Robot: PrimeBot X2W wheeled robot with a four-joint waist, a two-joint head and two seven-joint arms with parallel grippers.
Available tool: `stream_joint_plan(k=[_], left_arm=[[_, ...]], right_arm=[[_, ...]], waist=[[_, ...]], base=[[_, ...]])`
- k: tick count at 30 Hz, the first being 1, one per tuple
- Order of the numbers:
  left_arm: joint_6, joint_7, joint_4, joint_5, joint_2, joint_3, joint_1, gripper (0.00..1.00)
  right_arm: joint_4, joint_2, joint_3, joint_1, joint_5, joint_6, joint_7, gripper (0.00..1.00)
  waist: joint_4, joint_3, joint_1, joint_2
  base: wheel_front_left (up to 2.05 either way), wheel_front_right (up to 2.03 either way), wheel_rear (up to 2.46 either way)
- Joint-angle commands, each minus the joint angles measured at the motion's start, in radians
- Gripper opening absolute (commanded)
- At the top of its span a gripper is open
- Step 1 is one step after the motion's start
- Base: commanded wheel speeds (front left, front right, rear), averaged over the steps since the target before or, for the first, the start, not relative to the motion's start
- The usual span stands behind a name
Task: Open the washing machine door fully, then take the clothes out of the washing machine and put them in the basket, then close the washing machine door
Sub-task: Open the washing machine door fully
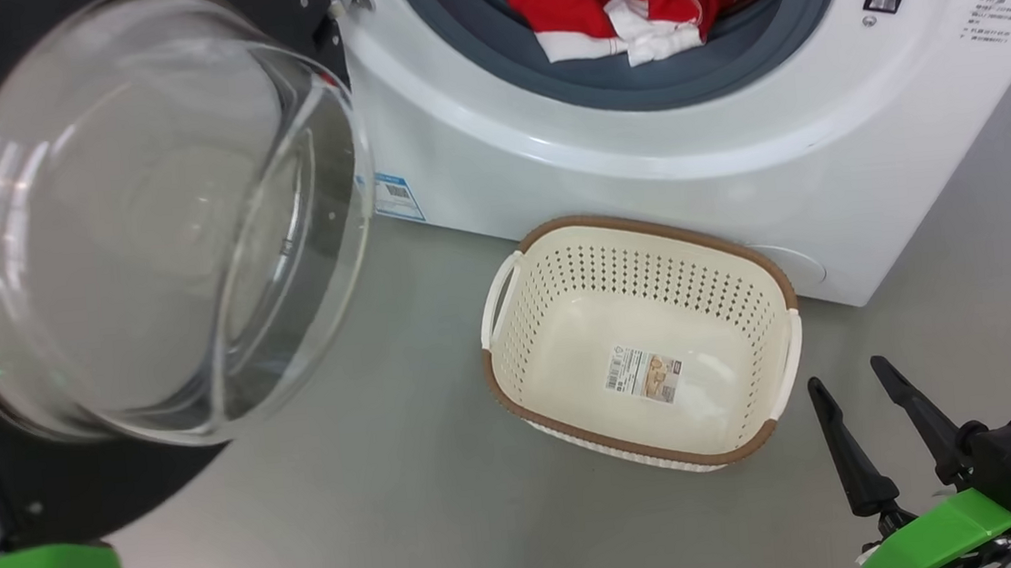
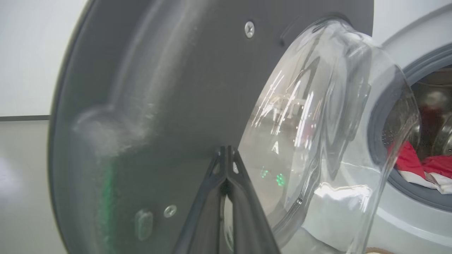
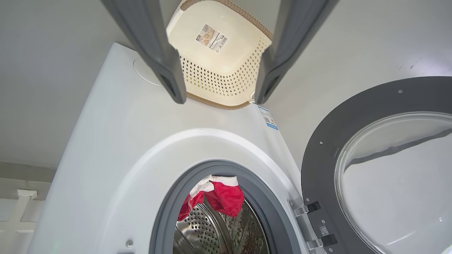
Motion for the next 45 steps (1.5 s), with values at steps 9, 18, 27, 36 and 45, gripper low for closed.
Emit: stream_joint_plan(k=[9,18,27,36,45], left_arm=[[-0.047,-0.006,0.125,0.055,0.099,0.173,-0.144,0.00],[-0.075,-0.006,0.220,0.094,0.132,0.242,-0.220,0.00],[-0.087,-0.006,0.255,0.128,0.135,0.271,-0.228,0.00],[-0.095,-0.006,0.226,0.122,0.096,0.230,-0.171,0.00],[-0.096,-0.006,0.146,0.062,0.061,0.124,-0.061,0.49]], right_arm=[[-0.029,-0.027,0.029,-0.048,-0.015,0.005,-0.009,1.00],[-0.037,-0.035,0.026,-0.055,-0.017,0.005,-0.009,1.00],[-0.035,-0.021,0.017,-0.044,-0.018,0.005,-0.009,1.00],[-0.034,-0.009,0.002,-0.035,-0.016,0.005,-0.009,1.00],[-0.030,0.001,-0.014,-0.022,-0.011,0.005,-0.009,1.00]], waist=[[-0.017,0.040,0.0000,0.0000],[-0.030,0.064,0.0000,0.0000],[-0.041,0.036,0.0000,0.0000],[-0.040,0.001,0.0000,0.0000],[-0.049,-0.045,0.0000,0.0000]], base=[[0.00,0.00,0.00],[0.00,0.00,0.00],[0.00,0.00,0.00],[0.00,0.00,0.00],[0.00,0.00,0.00]])
